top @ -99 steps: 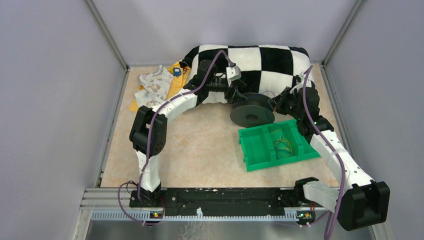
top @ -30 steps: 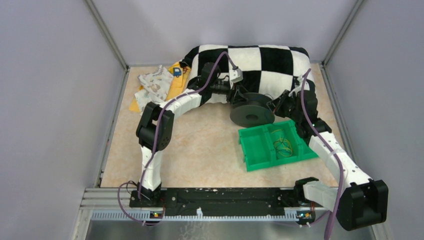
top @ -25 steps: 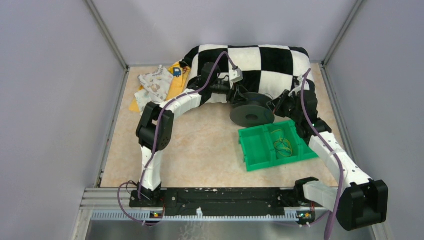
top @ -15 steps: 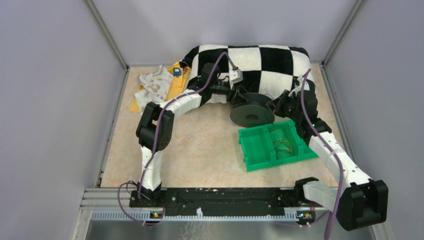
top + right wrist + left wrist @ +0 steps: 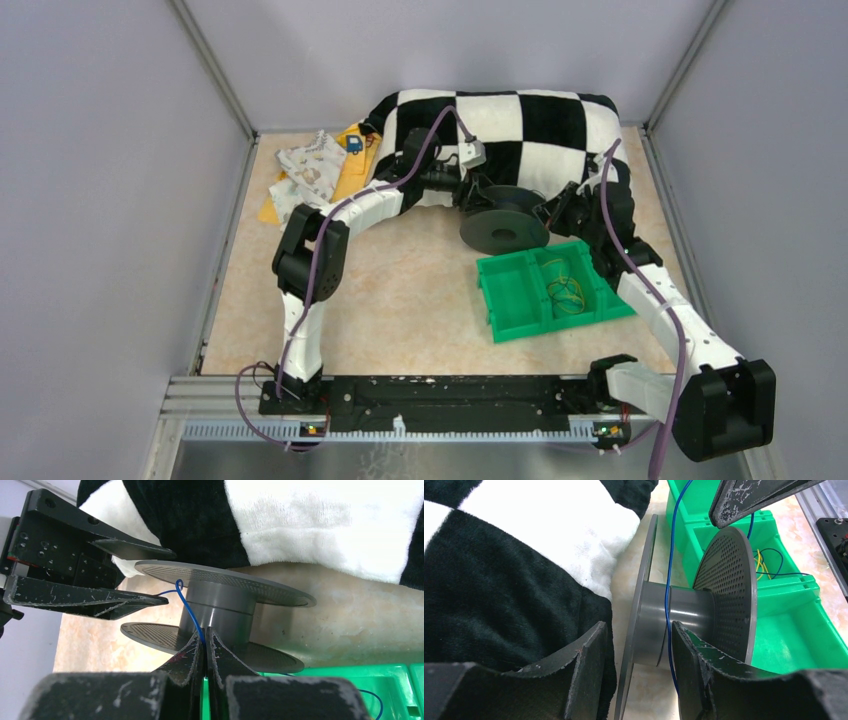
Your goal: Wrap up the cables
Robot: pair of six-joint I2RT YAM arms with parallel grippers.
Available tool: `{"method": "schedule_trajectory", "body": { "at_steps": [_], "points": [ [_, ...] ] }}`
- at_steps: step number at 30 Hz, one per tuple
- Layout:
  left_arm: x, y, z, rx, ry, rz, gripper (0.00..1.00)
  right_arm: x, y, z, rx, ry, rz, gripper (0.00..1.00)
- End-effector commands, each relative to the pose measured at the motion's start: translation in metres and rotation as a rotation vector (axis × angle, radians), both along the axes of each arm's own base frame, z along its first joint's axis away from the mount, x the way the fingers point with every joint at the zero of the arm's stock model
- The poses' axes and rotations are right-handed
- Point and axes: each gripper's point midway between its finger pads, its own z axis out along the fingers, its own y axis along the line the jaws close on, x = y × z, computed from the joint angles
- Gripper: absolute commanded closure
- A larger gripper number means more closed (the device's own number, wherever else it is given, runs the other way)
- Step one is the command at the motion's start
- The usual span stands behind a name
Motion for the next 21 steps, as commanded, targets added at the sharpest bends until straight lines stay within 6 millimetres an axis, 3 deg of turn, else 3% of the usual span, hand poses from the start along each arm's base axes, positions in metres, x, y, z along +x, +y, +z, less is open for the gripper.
{"method": "schedule_trajectory", "body": {
  "at_steps": [1, 21],
  "points": [
    [-0.0045, -0.0008, 0.0296, -0.051, -0.095, -0.013, 0.43, 0.0045, 0.0001, 0.011, 0.014, -0.042, 0.001, 1.0],
    [-0.0085, 0.0005, 0.027, -0.036, -0.095, -0.003, 0.44, 0.003, 0.0035, 0.0088, 0.027, -0.053, 0.02, 1.0]
  ]
}}
